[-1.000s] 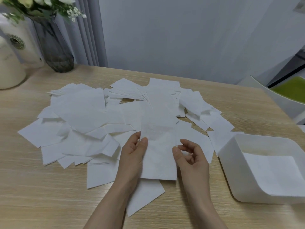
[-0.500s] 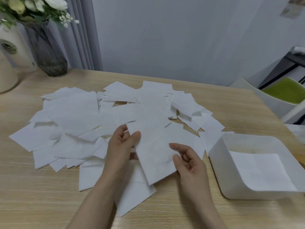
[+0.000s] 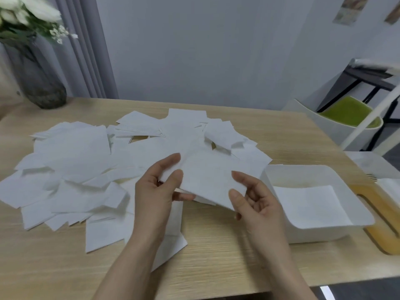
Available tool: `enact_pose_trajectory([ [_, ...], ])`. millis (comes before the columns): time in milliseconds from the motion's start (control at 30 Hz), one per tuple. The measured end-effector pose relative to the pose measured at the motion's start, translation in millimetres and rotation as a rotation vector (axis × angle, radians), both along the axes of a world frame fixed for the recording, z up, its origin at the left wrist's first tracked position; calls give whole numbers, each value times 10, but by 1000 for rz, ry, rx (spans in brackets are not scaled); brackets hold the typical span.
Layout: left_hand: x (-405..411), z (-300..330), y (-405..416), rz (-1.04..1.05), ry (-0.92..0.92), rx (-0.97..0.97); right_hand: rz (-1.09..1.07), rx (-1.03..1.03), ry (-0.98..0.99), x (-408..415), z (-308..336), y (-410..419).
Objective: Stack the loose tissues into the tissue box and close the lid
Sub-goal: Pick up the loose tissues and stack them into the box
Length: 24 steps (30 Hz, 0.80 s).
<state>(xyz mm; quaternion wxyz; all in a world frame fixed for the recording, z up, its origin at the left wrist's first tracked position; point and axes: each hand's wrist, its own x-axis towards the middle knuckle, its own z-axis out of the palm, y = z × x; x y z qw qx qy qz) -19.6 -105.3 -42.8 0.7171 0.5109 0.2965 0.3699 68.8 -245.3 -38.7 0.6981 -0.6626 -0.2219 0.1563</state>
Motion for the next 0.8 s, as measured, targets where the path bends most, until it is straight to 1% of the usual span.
enact_pose_trajectory([
  [100,37,21,-141,-49,12,28,-94,-31,-113,31,97,-161],
  [200,87,54,-227,-135,53,106,-156,-85,-211,110,256,-382],
  [433,402,68,-466,-341,150,291,-241,-173,-264,558,371,-850],
  [600,669,-4,-673,-448,143,422,-256,-288,-306,939,407,-1187],
  [800,887,-131,-774,-529,59,587,-241,-446,-411,1205,353,-1421],
])
